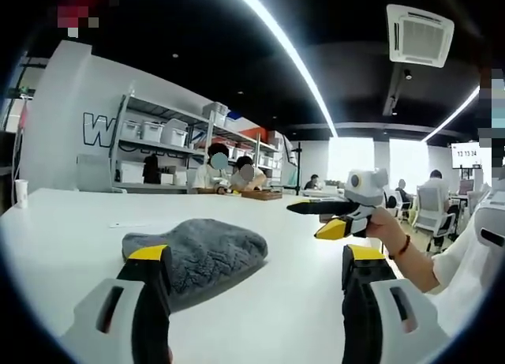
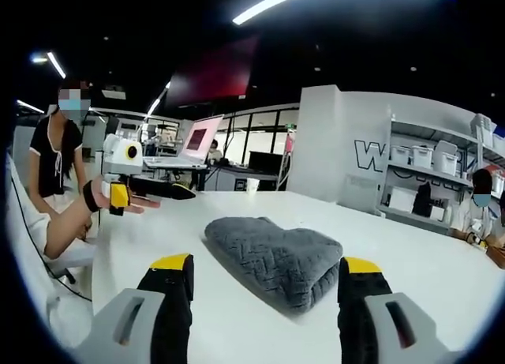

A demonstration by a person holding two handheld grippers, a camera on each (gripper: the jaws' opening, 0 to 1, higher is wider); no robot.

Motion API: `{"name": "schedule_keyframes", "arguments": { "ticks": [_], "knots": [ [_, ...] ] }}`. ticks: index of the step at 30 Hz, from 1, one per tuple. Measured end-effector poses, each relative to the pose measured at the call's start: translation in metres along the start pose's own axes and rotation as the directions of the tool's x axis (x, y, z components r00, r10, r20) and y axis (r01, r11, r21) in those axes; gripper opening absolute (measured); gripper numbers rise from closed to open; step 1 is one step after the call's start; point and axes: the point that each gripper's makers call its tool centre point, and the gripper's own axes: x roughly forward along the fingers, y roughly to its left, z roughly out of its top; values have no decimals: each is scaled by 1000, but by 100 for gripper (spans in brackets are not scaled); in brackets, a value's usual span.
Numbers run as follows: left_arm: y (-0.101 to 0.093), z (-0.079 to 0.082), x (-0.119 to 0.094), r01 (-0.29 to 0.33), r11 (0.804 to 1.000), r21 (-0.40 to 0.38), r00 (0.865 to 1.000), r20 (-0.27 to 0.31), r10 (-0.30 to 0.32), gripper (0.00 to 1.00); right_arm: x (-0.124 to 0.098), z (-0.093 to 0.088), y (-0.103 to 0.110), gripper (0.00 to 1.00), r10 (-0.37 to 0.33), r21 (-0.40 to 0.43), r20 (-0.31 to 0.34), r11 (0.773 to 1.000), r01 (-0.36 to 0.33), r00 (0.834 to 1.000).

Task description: Open the folded towel by lifting each exposed corner and separating the folded layers until the towel lies flat within the target outline without major curled edges

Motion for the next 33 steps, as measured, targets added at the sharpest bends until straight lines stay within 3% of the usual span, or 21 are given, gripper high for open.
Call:
{"name": "schedule_keyframes", "arguments": {
  "ticks": [33],
  "knots": [
    [4,0,8,7,1000,6,1000,-26,-7,88,13,0,-7,71,-8,-1,-23,1000,8,1000]
  ]
}}
